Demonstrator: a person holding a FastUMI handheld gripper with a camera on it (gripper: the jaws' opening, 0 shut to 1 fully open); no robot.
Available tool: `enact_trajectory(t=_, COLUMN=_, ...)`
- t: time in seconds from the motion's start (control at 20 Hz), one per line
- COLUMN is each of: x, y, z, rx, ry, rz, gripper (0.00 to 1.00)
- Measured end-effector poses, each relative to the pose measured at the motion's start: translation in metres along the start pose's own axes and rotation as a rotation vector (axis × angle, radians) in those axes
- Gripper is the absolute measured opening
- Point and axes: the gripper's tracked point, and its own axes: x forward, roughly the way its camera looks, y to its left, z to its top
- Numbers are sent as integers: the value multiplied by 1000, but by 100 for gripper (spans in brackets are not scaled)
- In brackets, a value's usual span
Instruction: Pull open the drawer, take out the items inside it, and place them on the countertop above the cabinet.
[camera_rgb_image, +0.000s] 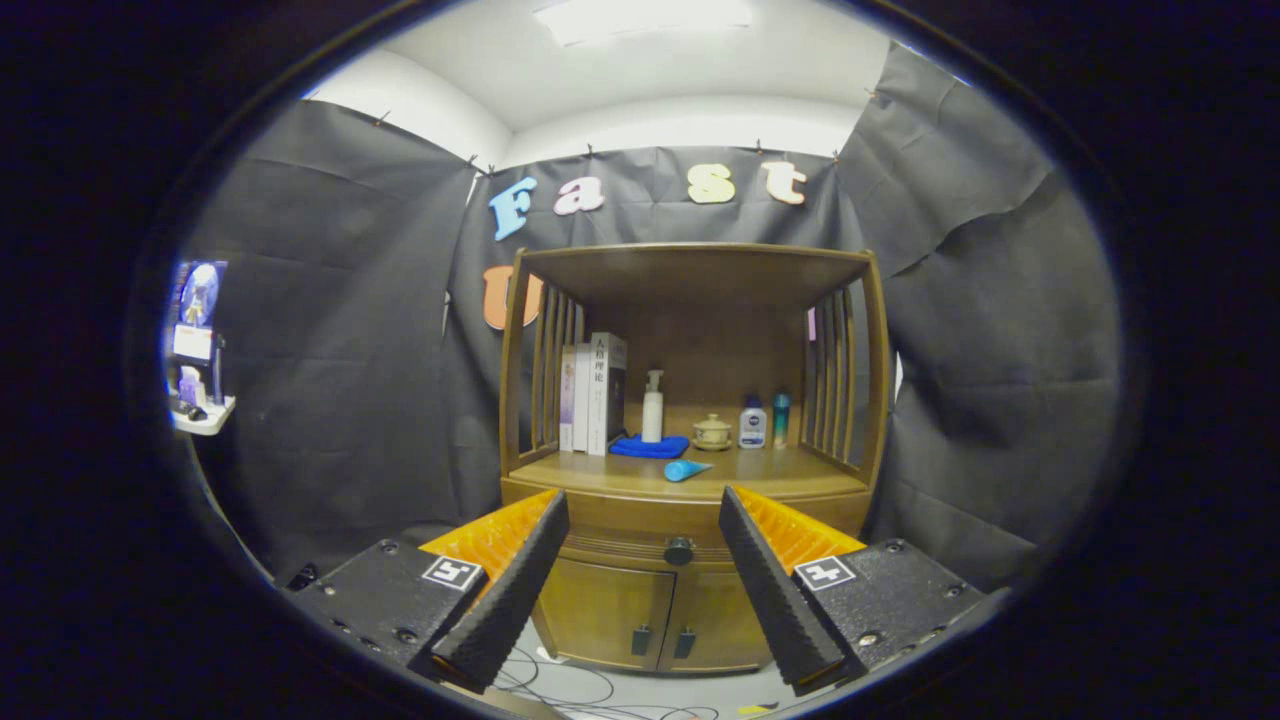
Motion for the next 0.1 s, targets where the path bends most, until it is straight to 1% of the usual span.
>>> enact_trajectory(t=0.1, x=-1, y=-1, z=0, rx=-3, ry=0, rz=2, gripper=99)
